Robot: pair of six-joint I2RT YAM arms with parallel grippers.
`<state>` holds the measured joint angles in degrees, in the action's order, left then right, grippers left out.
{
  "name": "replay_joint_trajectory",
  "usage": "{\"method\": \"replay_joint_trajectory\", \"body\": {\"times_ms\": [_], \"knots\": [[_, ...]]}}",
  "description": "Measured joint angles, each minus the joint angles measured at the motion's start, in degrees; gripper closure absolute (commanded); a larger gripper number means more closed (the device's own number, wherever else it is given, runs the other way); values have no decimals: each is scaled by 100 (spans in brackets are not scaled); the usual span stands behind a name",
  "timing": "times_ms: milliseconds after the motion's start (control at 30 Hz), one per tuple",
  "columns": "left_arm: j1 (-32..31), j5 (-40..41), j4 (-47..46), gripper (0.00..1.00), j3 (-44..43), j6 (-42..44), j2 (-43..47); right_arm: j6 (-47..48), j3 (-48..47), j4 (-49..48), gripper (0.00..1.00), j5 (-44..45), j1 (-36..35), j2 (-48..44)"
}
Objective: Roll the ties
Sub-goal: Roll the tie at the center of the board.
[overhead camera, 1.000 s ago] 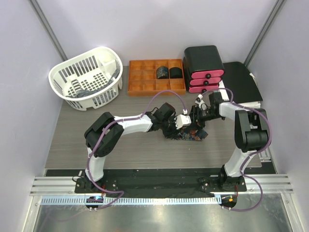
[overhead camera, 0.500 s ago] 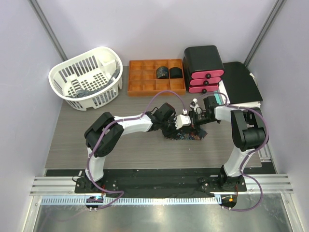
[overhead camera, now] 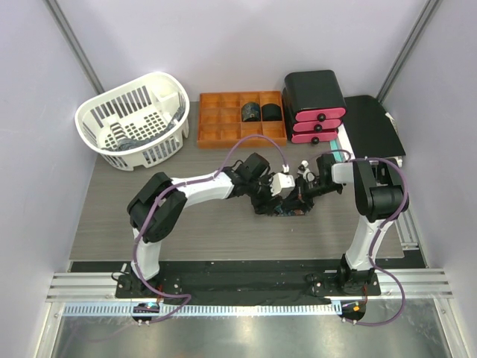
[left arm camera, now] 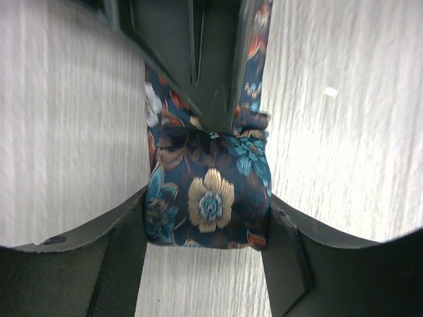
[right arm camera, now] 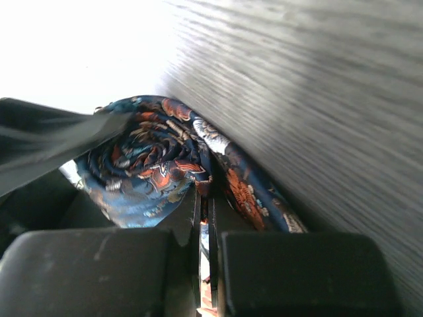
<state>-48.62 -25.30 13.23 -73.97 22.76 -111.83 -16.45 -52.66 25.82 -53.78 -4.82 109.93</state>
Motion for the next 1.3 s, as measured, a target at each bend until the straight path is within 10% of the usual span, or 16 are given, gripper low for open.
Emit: {"method": "replay_joint_trajectory", "body": {"times_ms": [267, 700, 1100, 1300], "knots": [[9, -625, -9, 22, -208, 151, 4, 133, -203, 323, 99, 151, -24, 90], [39, -693, -409, 37, 380, 619, 4, 289, -514, 745, 99, 470, -131, 118], [48, -472, -577, 74, 393, 328, -55, 422, -634, 887, 98, 590, -245, 122], [48, -442, -291, 92, 254, 494, -92, 575, -769, 1032, 75, 695, -284, 120]]}}
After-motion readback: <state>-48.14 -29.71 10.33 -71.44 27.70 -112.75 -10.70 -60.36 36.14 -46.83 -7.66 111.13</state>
